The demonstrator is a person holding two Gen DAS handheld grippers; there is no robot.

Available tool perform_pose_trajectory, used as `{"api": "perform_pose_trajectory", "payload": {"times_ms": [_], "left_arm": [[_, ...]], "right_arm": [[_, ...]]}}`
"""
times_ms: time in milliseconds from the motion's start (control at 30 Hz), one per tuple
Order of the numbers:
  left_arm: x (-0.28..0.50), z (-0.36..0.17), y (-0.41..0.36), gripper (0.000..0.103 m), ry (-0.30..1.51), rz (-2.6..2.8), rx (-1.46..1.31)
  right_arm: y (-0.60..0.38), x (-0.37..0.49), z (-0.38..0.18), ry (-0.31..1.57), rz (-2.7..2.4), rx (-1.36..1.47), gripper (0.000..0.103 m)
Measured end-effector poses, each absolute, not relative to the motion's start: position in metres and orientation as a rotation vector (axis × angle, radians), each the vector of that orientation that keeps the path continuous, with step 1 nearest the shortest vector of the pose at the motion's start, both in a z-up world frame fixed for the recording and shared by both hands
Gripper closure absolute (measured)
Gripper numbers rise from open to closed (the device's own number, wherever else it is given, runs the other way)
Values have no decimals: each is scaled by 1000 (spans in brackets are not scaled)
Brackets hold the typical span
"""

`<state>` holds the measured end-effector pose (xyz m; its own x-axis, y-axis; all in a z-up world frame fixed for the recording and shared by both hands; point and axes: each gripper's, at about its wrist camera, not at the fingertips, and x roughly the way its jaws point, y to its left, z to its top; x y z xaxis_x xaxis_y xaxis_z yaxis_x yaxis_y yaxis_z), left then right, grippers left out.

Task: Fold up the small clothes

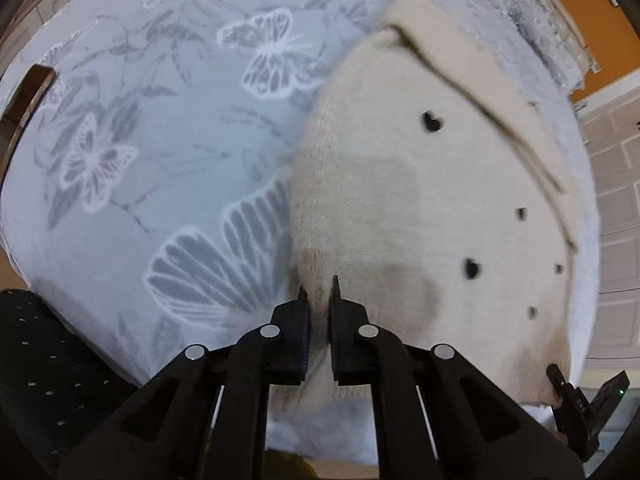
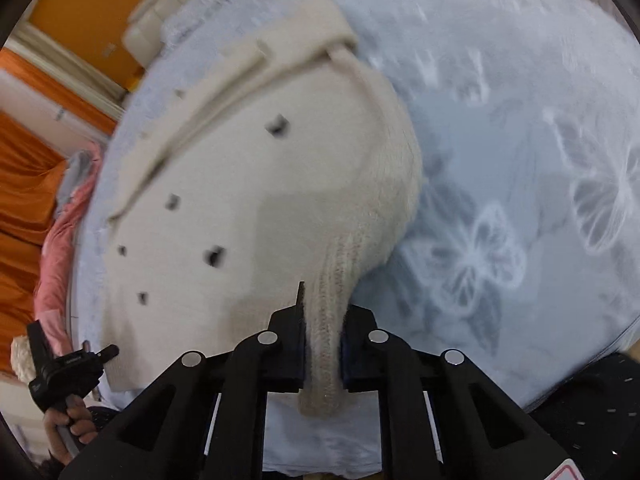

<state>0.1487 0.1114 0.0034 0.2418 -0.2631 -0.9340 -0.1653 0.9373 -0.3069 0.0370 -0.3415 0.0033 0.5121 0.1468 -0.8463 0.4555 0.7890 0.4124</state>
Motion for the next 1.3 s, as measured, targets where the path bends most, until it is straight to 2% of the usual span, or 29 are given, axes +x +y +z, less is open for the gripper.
{"api": "perform_pose_trajectory", "payload": {"times_ms": [300, 533, 667, 767, 833, 933, 967, 1067, 1133, 1200, 1267, 1300], "left_arm": [[87, 70, 128, 98, 1270, -188, -316], [-29, 93, 140, 97, 1380, -246, -210], [-82, 117, 161, 98, 1448, -219, -266], [-66, 140, 171, 98, 1384, -216, -334], [-23, 160, 162, 97, 1261, -250, -323], [63, 164, 133, 97, 1122, -264, -285], [84, 159, 124, 96, 1108, -274, -285], [159, 120, 93, 86, 1033, -213, -258], [177, 93, 87, 71, 1054, -152, -249], [180, 74, 90, 70, 1084, -123, -228], [168, 71, 94, 57, 1068, -160, -232], [161, 69, 95, 42, 1059, -170, -229]], "right_arm": [[-328, -19, 49, 1062, -132, 546, 94], [-285, -129, 69, 1257, 24, 434, 94], [-279, -164, 94, 1292, 87, 463, 94], [-315, -137, 124, 1130, 71, 540, 94], [-352, -95, 135, 975, 60, 618, 94], [-396, -17, 116, 839, 43, 729, 91], [-407, 5, 103, 815, 23, 774, 88], [-432, 50, 66, 753, -173, 825, 77], [-437, 57, 54, 744, -258, 860, 75], [-429, 49, 57, 709, -256, 838, 69], [-416, 45, 57, 740, -262, 728, 46], [-408, 47, 56, 771, -254, 652, 46]]}}
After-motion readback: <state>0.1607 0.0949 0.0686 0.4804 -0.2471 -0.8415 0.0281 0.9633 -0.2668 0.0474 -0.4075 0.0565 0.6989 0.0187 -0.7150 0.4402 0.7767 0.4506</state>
